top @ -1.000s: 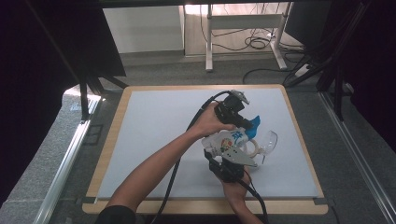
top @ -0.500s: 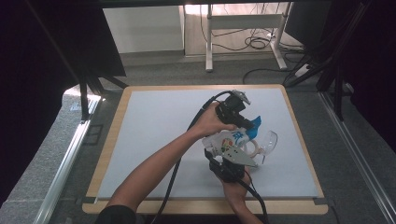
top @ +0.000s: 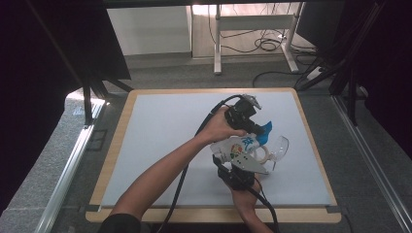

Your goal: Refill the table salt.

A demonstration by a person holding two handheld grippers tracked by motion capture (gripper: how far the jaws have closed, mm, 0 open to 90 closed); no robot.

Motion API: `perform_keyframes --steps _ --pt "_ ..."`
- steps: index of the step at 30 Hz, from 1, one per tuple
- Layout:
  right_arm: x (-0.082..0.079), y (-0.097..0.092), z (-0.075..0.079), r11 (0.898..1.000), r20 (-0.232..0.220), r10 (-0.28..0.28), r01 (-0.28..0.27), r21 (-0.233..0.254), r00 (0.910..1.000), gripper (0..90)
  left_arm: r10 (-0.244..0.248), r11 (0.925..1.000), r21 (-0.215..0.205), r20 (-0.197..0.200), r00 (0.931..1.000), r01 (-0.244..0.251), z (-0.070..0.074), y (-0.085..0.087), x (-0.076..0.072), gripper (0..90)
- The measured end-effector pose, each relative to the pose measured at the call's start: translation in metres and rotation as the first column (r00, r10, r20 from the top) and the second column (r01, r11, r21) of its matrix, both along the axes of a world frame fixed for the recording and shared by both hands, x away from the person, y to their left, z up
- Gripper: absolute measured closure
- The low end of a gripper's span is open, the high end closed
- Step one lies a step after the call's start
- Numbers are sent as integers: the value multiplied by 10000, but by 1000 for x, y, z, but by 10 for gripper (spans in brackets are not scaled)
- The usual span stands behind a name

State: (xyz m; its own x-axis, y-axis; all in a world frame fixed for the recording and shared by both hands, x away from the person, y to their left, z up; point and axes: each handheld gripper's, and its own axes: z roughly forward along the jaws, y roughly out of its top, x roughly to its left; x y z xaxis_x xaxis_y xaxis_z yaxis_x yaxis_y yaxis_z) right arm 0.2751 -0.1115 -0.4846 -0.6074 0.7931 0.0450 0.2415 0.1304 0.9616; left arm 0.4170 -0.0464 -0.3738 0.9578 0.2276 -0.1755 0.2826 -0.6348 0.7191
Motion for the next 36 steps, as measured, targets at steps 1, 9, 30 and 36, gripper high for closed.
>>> perform_keyframes --steps 1,9,30,36 --pt "0 0 0 10000 2 -2 2 -2 10000 629 0 10000 3 3 10000 0 0 0 0 900" --pt "0 -1 1 10000 20 -43 43 7 10000 630 -16 10000 18 8 10000 16 1 -2 0 900" --pt "0 -2 1 9998 24 -179 179 59 9998 630 -83 9999 57 41 10000 83 1 -5 0 900" --pt "0 -2 0 9998 30 -215 215 35 9998 630 -98 9999 56 52 9999 97 0 -6 0 900"
